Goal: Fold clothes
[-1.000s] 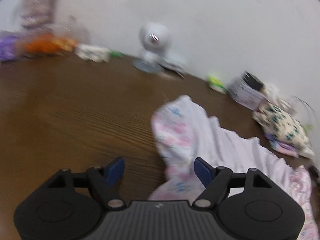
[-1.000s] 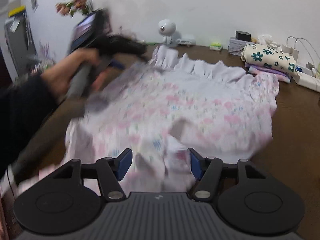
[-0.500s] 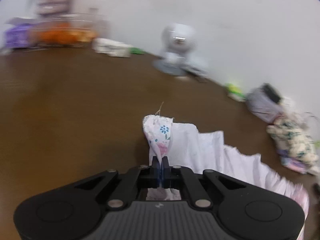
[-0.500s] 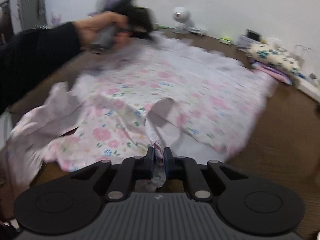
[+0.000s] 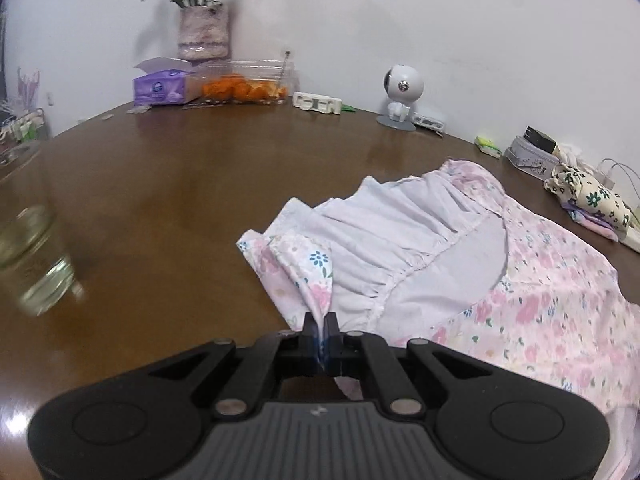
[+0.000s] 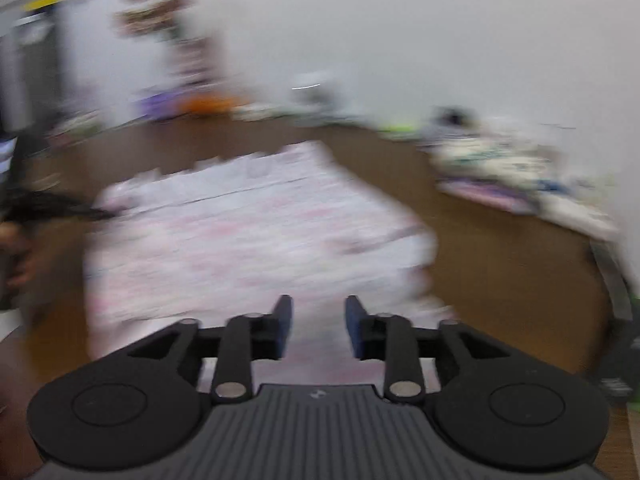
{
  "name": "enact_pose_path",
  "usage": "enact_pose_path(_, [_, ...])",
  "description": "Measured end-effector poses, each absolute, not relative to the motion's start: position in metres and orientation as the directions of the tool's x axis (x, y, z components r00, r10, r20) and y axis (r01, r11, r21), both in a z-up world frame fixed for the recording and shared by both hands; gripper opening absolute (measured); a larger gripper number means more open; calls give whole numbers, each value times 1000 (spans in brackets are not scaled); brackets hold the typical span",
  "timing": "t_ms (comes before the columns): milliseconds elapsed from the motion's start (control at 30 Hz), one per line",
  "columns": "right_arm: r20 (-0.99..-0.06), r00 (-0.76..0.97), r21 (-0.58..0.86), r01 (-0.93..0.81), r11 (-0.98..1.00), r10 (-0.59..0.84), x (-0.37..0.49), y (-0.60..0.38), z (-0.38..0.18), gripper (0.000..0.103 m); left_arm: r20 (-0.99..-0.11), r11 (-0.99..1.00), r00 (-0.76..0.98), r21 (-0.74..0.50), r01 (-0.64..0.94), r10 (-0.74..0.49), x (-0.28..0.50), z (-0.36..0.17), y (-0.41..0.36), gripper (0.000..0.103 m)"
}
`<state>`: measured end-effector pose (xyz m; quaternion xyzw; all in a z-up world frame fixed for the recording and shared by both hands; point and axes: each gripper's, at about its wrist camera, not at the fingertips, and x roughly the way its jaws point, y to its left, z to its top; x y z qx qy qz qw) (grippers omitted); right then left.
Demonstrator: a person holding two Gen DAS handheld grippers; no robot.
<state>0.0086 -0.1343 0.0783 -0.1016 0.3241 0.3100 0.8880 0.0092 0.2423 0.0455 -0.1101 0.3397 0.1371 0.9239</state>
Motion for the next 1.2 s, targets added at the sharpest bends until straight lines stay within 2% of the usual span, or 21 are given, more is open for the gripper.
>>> enact_pose_path(100, [-683, 529, 27, -672, 741, 504, -12, -120, 48, 31, -611, 926, 754, -88, -366, 240, -16, 51, 241, 2])
enact_pose_path(200, [-708, 536, 46, -615, 787, 460, -4, -131, 27, 14, -603, 921, 743, -36, -388, 290, -28, 53, 240, 1])
enact_pose_path(233, [-706, 547, 41, -604, 796, 451, -3, -136, 26, 12, -613, 924, 740, -40, -380, 278, -31, 52, 238, 1])
enact_pose_path(433, [-708, 649, -145, -519, 842, 278, 22, -161, 27, 12, -637, 944, 756, -137, -300, 149, -62, 51, 204, 2])
enact_pose_path(500, [-698, 701, -255, -435, 864, 147, 43, -171, 25, 12, -611, 943, 787, -204, -262, 86, -75, 58, 196, 9])
enact_pose_path(567, [-681, 731, -302, -339, 891, 47, 59, -181, 29, 12, -569, 941, 818, -223, -255, 87, -85, 69, 199, 15])
enact_pose_path(600, [-664, 743, -254, -331, 909, 85, 56, -185, 39, 13, -541, 945, 835, -207, -253, 105, -89, 78, 201, 18])
enact_pose_path(667, [-627, 755, -149, -357, 922, 191, 46, -184, 58, 16, -492, 951, 861, -183, -247, 129, -95, 92, 206, 36])
enact_pose_path(733, [-607, 743, -98, -422, 901, 282, 36, -171, 65, 20, -454, 951, 882, -197, -238, 126, -95, 101, 210, 45])
enact_pose_path(767, [-607, 732, -94, -452, 887, 309, 32, -163, 64, 27, -451, 957, 888, -203, -205, 94, -92, 101, 209, 49])
enact_pose_path(833, [-621, 721, -107, -467, 878, 308, 30, -150, 53, 35, -491, 968, 871, -220, -120, -3, -79, 94, 202, 49])
enact_pose_path(967, [-664, 699, -17, -367, 930, 264, 45, -157, 35, 35, -566, 955, 798, -295, 40, -209, -64, 72, 184, 49])
enact_pose_path(1133, [-675, 663, 195, -263, 945, 323, 45, -185, 26, 48, -607, 957, 752, -266, 112, -257, -58, 51, 167, 48])
enact_pose_path(1200, [-670, 658, 237, -249, 939, 343, 51, -185, 22, 49, -626, 966, 746, -241, 92, -227, -54, 47, 166, 30])
